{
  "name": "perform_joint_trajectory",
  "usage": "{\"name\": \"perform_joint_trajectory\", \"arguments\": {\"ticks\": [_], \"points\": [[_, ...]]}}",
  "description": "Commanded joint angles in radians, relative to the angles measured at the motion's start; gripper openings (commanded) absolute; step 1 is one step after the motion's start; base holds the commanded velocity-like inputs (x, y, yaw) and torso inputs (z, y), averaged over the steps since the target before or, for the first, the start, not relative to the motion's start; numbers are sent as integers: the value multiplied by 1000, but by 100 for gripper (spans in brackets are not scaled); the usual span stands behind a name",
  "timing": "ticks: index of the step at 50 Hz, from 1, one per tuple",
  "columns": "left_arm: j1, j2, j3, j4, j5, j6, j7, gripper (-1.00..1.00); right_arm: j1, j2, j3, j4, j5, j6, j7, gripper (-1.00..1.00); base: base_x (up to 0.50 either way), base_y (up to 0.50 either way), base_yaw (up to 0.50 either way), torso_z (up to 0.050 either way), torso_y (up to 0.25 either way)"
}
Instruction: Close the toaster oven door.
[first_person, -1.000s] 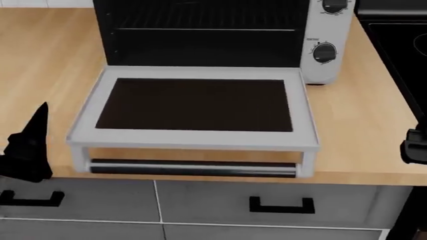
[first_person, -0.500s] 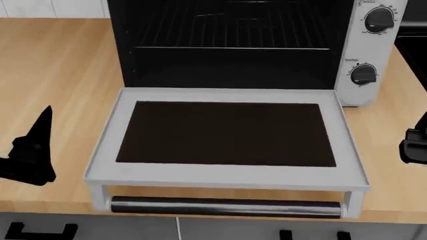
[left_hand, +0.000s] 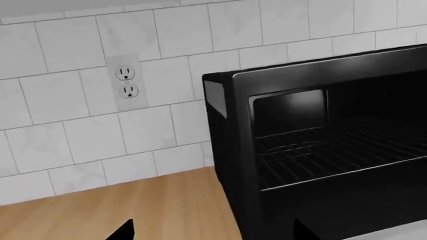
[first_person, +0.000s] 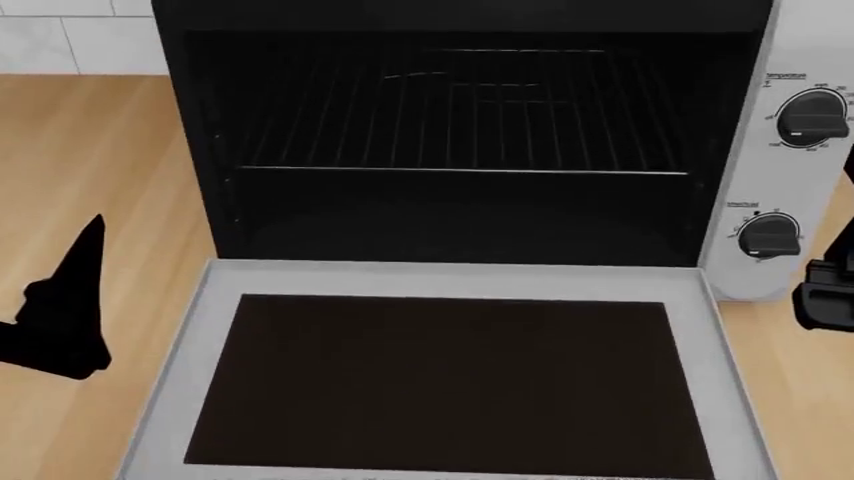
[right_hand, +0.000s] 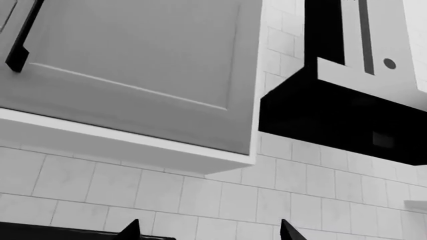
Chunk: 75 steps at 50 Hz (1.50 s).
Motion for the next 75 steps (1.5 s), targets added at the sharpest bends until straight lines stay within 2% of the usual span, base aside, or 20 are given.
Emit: {"name": "perform_joint_trajectory", "arguments": {"ticks": [1,2,3,5,7,12,15,21,27,43,57,75], "points": [[60,-89,73,0,97,208,96,100,0,23,5,-4,28,-18,16,100,0,0,0,0,0],[69,-103,77,-13,114,249,113,100,-5,28,16,-7,36,-19,19,100,0,0,0,0,0],[92,-153,106,-32,176,348,151,100,-6,32,18,-8,40,-21,22,100,0,0,0,0,0],[123,-225,146,-53,260,446,193,100,-2,40,18,-9,51,-24,30,100,0,0,0,0,0],[131,-298,165,-62,321,476,220,100,2,47,17,-8,59,-27,37,100,0,0,0,0,0],[126,-418,199,-83,420,534,271,100,16,52,-15,-3,51,-35,42,100,0,0,0,0,0],[114,-499,262,-125,517,598,314,100,10,51,-20,-5,46,-39,42,100,0,0,0,0,0],[66,-582,393,-210,733,686,357,100,-12,55,-3,-6,45,-51,40,100,0,0,0,0,0],[44,-643,460,-227,858,723,400,100,-69,55,46,-15,43,-67,33,100,0,0,0,0,0],[12,-658,557,-286,966,833,447,100,-116,90,81,-14,63,-107,51,100,0,0,0,0,0],[-101,-532,651,-443,1027,936,462,100,-174,102,110,-15,57,-139,57,100,0,0,0,0,0],[-203,-439,720,-602,1053,1051,449,100,-181,163,82,-15,82,-180,115,100,0,0,0,0,0]]}}
